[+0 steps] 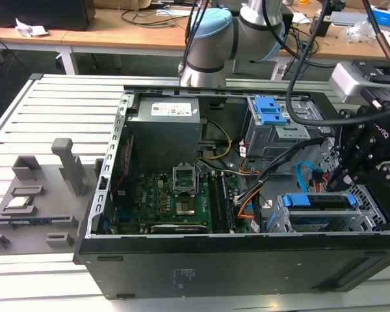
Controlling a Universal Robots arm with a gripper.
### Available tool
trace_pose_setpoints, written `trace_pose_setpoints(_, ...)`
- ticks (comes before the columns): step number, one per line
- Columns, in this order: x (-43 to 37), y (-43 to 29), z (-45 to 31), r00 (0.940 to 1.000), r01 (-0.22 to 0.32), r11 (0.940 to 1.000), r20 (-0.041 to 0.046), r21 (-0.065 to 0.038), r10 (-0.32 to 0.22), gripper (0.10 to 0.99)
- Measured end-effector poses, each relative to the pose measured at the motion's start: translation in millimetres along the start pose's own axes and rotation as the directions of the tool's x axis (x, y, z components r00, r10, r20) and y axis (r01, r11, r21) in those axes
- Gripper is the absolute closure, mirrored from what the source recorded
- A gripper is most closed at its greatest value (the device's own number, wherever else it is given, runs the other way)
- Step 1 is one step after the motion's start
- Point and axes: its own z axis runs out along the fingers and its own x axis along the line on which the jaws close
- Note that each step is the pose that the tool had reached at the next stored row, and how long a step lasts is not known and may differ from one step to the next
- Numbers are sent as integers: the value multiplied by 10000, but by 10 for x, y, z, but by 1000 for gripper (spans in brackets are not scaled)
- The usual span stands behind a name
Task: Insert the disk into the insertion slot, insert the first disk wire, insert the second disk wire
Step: 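Insert the first disk wire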
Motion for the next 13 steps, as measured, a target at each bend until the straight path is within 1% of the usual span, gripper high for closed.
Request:
trace_pose_setpoints(4,10,-38,39,10000,1,10000,-4,-6,-1,922)
trace_pose_setpoints(13,39,-58,95,10000,1,10000,-7,-8,-1,922)
